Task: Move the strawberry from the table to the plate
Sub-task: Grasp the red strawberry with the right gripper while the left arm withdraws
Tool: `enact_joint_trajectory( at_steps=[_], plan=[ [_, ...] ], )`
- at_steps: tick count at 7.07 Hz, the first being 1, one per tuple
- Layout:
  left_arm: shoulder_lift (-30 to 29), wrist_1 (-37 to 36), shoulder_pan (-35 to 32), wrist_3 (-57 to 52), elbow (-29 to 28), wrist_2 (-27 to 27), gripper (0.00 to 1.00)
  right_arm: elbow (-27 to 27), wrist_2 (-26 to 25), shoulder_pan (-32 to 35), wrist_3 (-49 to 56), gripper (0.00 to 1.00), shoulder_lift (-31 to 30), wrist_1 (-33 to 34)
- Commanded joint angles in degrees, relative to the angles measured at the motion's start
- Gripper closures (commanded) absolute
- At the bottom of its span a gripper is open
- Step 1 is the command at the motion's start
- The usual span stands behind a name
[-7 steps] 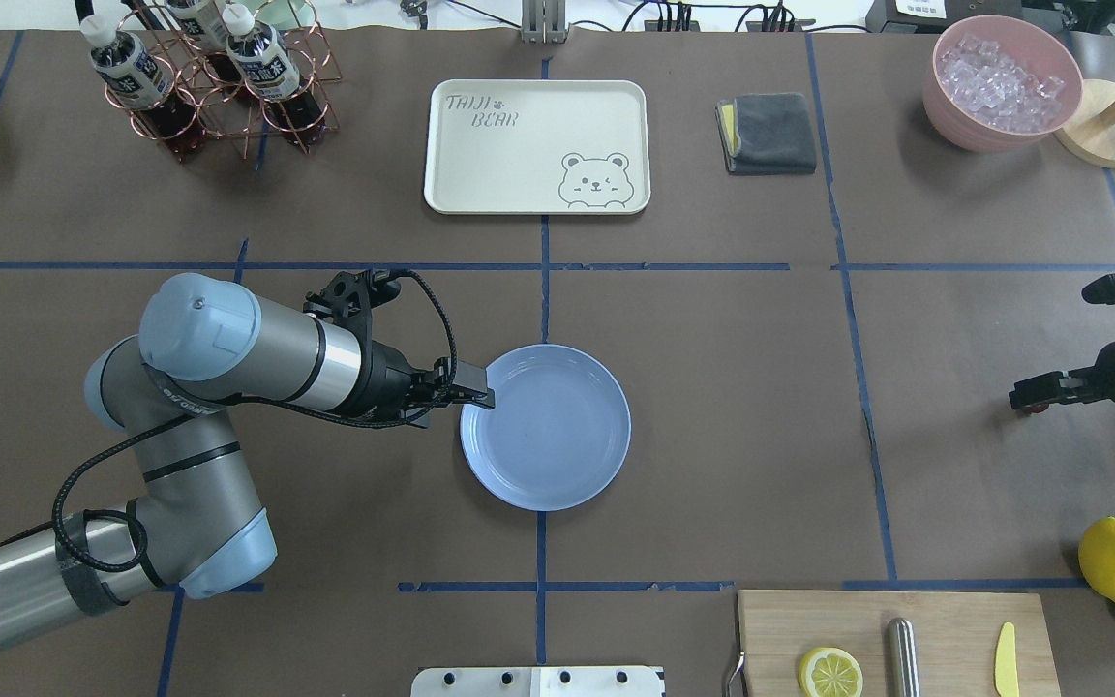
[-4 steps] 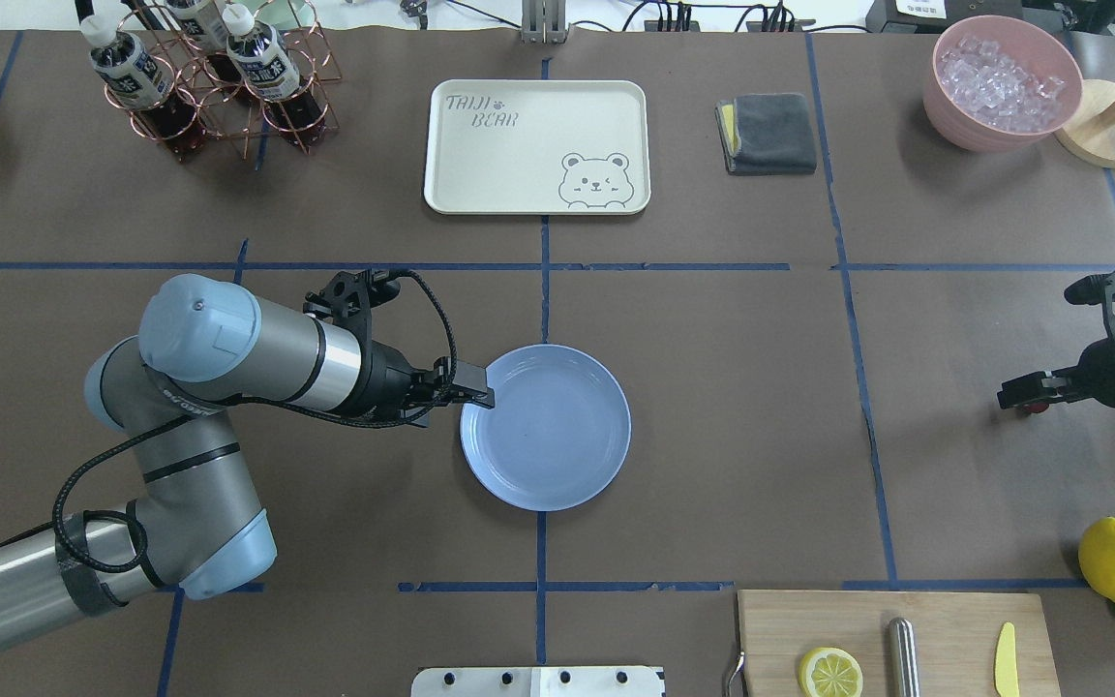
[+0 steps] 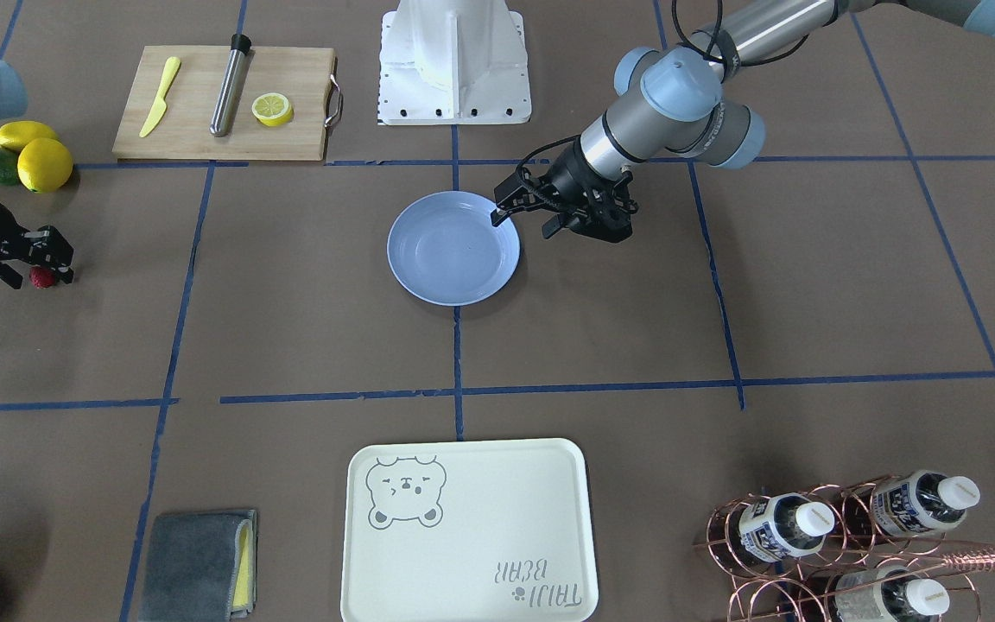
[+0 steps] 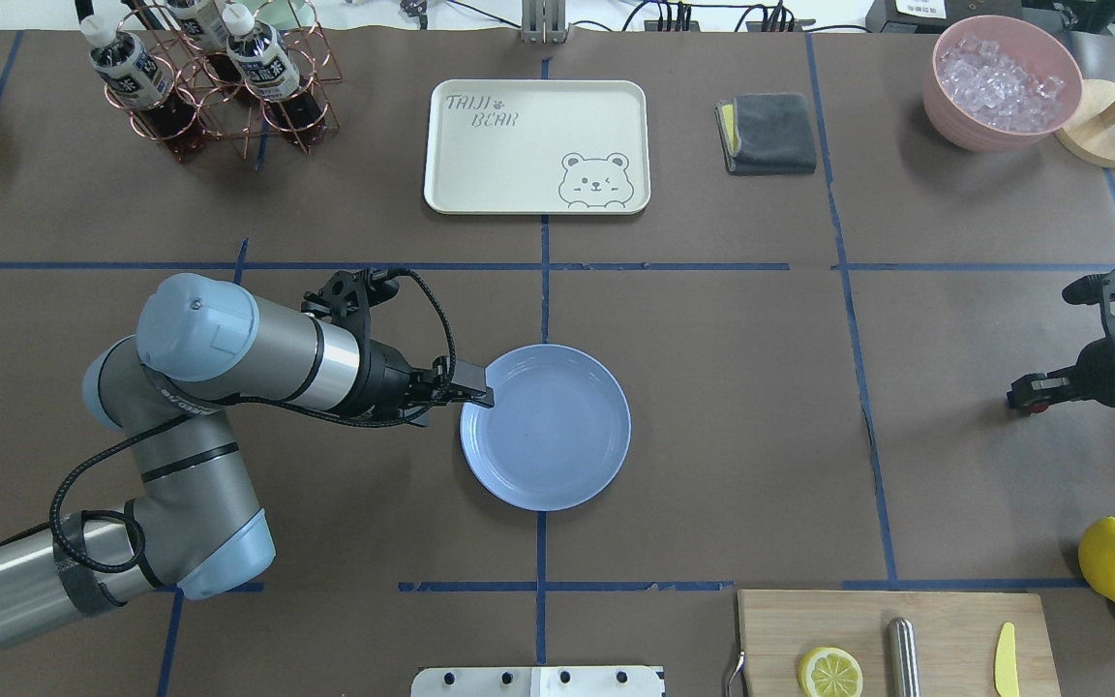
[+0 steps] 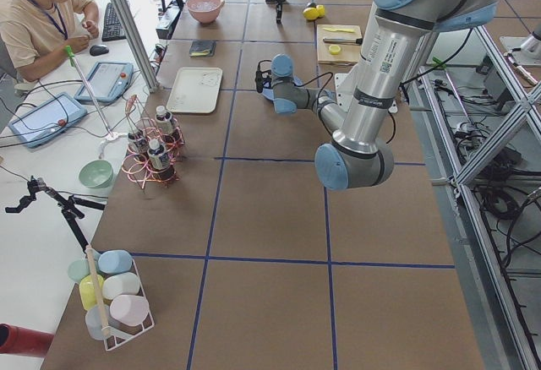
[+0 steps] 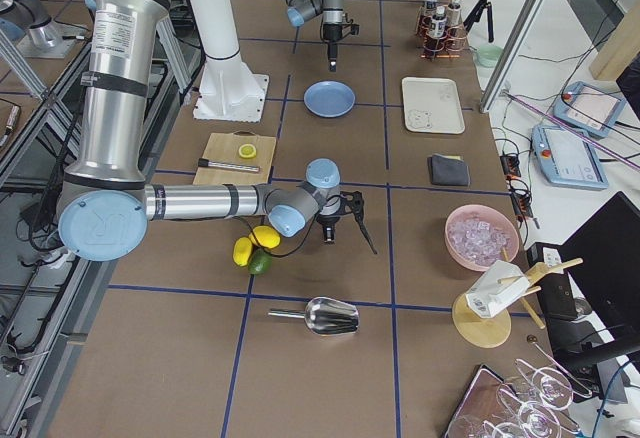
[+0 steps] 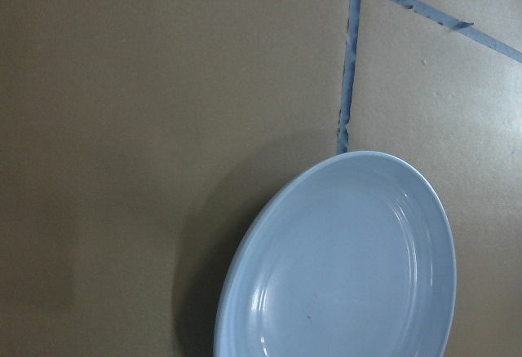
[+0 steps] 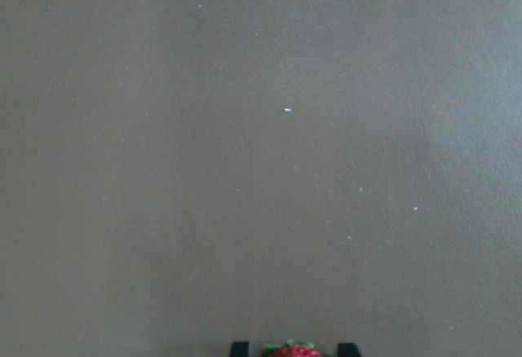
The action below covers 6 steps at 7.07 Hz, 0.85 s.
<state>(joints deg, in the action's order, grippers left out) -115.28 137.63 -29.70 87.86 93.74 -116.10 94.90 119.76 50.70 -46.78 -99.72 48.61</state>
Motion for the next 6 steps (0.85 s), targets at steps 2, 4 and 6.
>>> enact_joint_trajectory(
  at_steps=[2, 4, 6],
  plan=[
    [0.23, 0.00, -0.01, 0.03, 0.66, 0.00, 0.00, 5.00, 0.39, 0.18, -0.07, 1.00, -0.12, 0.61],
    [0.24, 0.00, -0.10, 1.25, 1.36, 0.00, 0.00, 10.10, 0.39, -0.08, -3.38, 1.00, 0.05, 1.05],
    [1.02, 0.00, -0.10, 2.31, 2.06, 0.00, 0.00, 11.45, 0.39, -4.45, -14.51, 1.00, 7.83, 3.93]
  ],
)
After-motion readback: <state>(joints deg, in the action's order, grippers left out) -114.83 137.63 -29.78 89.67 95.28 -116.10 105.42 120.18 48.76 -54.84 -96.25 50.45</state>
